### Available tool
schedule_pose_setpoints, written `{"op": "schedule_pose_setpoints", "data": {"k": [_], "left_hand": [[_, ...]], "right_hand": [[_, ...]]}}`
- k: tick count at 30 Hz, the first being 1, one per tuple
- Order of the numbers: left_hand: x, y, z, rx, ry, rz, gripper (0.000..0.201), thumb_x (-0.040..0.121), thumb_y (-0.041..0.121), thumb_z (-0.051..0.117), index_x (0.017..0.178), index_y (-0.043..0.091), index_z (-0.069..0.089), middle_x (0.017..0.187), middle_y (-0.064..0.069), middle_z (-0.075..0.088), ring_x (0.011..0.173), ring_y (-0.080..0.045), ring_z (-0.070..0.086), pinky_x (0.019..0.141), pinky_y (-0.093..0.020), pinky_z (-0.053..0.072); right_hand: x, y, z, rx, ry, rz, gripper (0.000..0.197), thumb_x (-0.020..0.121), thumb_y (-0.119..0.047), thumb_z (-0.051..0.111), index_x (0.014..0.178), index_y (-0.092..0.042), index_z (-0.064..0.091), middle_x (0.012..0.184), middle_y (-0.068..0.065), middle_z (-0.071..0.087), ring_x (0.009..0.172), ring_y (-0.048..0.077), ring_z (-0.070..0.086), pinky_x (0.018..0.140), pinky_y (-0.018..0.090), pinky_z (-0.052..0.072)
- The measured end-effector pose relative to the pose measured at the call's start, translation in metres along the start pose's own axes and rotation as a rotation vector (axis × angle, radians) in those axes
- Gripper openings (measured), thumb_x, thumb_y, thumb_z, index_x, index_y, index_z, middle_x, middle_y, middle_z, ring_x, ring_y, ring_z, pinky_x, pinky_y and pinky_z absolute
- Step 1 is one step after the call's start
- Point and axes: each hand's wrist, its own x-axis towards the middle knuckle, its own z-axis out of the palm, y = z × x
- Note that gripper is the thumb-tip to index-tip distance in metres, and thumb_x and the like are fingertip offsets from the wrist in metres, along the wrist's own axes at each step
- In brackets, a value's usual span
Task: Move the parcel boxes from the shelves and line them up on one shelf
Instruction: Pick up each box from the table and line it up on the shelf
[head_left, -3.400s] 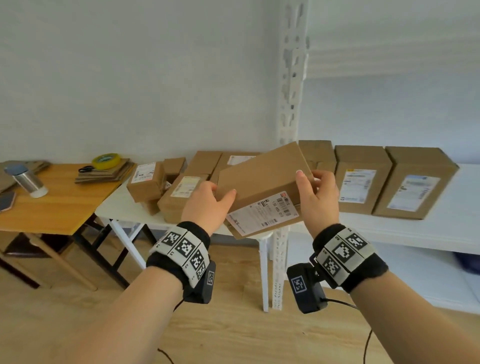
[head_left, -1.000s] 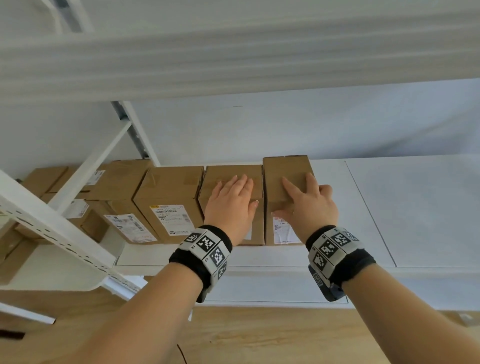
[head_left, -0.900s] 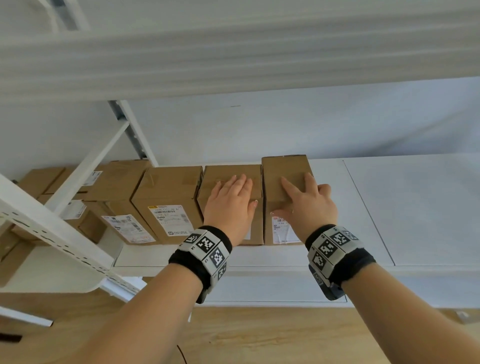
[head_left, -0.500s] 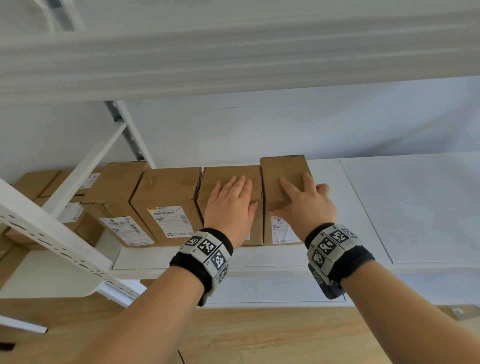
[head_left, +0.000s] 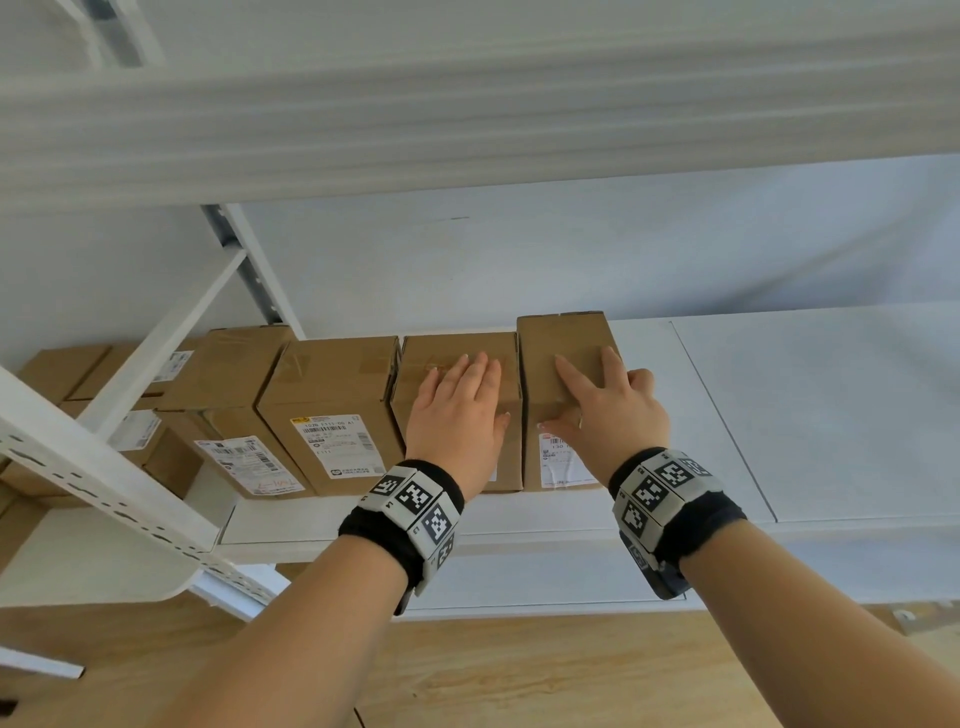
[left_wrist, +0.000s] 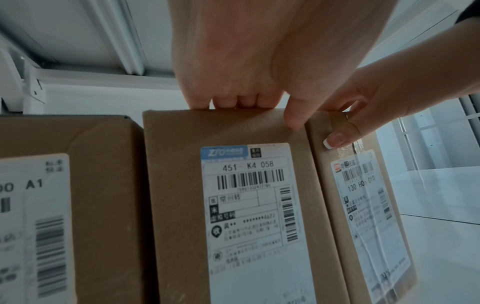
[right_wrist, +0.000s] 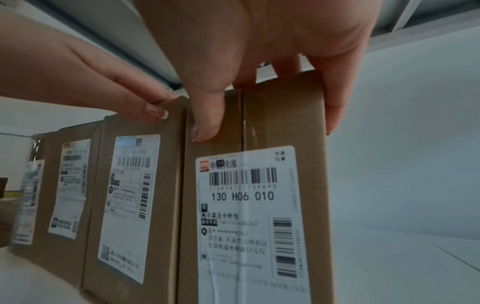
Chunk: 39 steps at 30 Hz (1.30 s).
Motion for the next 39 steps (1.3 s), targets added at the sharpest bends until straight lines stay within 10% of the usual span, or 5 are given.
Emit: {"op": "schedule_pose_setpoints", "data": {"k": [23, 31, 39], "left_hand": [[0.007, 0.005, -0.018, -0.062, -0.103, -0.046, 0.062, 0.098, 0.040, 0.037, 0.149, 0.014, 0.015, 0.157, -0.004, 0.012, 0.145, -0.019, 0.009, 0.119, -0.039, 0.007], [0.000, 0.012, -0.024, -0.095, -0.023, -0.062, 0.056, 0.099, 0.036, 0.034, 0.149, 0.014, 0.019, 0.156, -0.004, 0.017, 0.144, -0.018, 0.014, 0.119, -0.037, 0.011], [-0.029, 0.020, -0.040, -0.263, 0.178, -0.119, 0.043, 0.099, 0.023, 0.039, 0.141, 0.013, 0.040, 0.146, -0.003, 0.040, 0.135, -0.017, 0.034, 0.113, -0.031, 0.024]], "right_hand": [[-0.002, 0.001, -0.018, 0.251, -0.050, 0.001, 0.071, 0.084, -0.052, 0.055, 0.144, -0.038, 0.022, 0.148, 0.004, 0.020, 0.125, 0.033, 0.033, 0.096, 0.041, 0.041], [-0.014, 0.008, -0.026, 0.293, 0.070, -0.054, 0.077, 0.085, -0.048, 0.057, 0.147, -0.033, 0.014, 0.153, 0.012, 0.016, 0.141, 0.030, 0.015, 0.115, 0.040, 0.016], [-0.030, -0.003, -0.034, 0.517, 0.158, -0.147, 0.062, 0.086, -0.026, 0.057, 0.143, -0.024, 0.033, 0.145, 0.010, 0.032, 0.133, 0.027, 0.031, 0.105, 0.041, 0.036]]}}
